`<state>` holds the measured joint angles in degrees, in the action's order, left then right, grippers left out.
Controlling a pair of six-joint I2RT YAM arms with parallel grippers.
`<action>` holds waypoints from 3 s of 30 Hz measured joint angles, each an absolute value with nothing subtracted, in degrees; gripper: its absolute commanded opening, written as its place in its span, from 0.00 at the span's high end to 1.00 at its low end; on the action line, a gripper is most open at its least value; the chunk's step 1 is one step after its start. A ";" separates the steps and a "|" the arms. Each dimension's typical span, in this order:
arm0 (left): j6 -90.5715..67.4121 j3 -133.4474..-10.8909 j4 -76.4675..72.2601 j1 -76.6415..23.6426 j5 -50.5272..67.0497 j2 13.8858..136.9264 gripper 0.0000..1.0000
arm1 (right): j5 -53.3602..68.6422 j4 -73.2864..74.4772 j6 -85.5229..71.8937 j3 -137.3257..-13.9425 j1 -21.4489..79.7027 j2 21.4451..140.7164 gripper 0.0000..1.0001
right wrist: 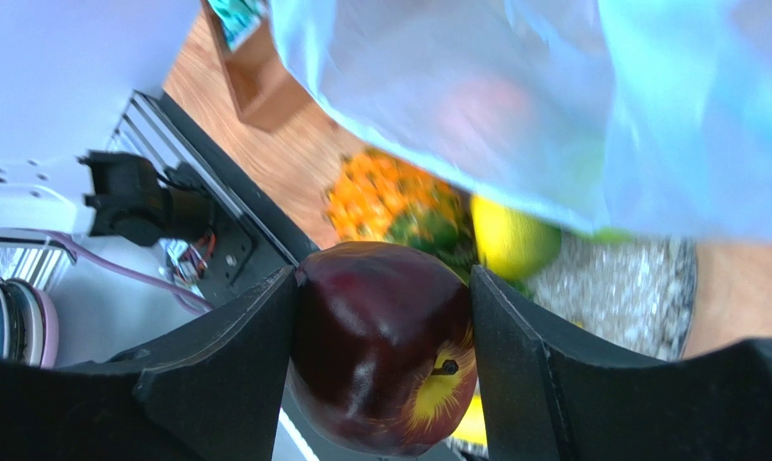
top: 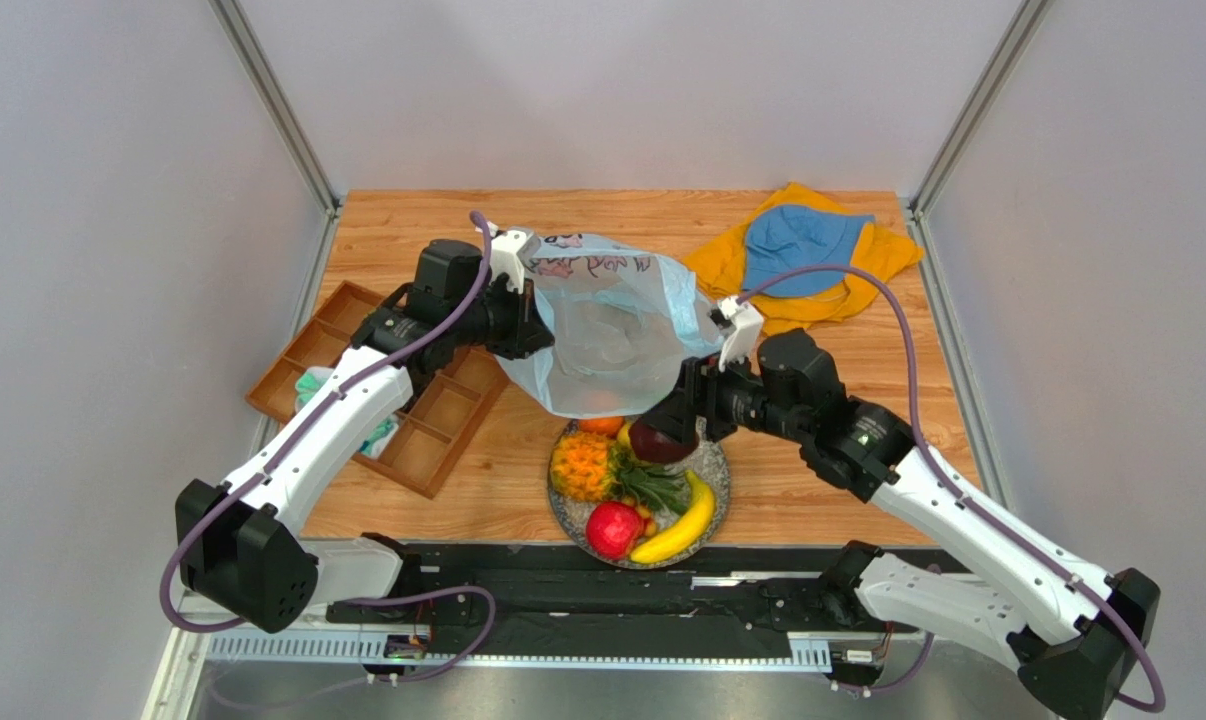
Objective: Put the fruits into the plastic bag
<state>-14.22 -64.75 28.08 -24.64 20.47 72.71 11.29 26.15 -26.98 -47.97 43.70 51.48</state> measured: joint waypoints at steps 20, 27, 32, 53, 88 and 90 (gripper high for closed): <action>-14.02 -64.75 27.83 -24.60 22.20 71.20 1.00 | -14.15 20.95 -18.13 -82.26 43.86 97.54 0.84; -14.02 -64.75 27.70 -24.60 22.20 71.13 1.00 | -19.14 22.28 -15.99 -88.77 42.41 107.37 0.78; -14.02 -64.75 27.73 -24.60 22.20 71.16 1.00 | -19.44 23.42 -15.66 -92.09 40.47 111.48 0.41; -14.02 -64.75 27.92 -24.60 22.22 71.83 1.00 | -16.47 26.61 -14.26 -94.11 39.68 113.38 0.21; -16.38 -64.75 27.24 -19.84 27.81 72.99 1.00 | 10.39 27.40 -9.30 -71.07 45.41 71.64 0.27; -16.34 -64.77 27.31 -19.84 27.51 72.99 1.00 | 9.19 29.91 -10.15 -69.17 45.39 70.50 0.28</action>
